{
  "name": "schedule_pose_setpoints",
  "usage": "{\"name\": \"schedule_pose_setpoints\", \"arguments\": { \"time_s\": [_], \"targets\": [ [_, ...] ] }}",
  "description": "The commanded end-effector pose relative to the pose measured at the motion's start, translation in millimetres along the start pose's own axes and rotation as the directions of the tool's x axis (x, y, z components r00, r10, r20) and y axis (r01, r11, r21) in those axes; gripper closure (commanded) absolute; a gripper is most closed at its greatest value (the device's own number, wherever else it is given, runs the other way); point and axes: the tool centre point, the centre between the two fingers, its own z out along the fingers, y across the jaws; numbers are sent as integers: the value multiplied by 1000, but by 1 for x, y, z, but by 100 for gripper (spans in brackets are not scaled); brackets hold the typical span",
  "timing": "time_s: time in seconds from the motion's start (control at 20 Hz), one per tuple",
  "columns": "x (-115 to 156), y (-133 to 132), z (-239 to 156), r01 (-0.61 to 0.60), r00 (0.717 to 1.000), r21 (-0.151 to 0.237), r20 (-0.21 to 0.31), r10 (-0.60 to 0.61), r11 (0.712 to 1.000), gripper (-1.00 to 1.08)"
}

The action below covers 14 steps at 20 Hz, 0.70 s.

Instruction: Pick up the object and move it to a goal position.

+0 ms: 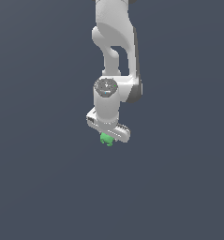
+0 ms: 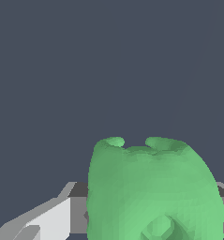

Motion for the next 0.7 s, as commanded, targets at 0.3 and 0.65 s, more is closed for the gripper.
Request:
{"name": "schedule_pose_setpoints", "arguments": {
  "time_s": [0.3, 0.65],
  "targets": [
    [71, 38, -37, 1, 1000, 0, 0, -1, 1000, 108],
    [117, 61, -60, 1, 1000, 0, 0, -1, 1000, 108]
  ]
}}
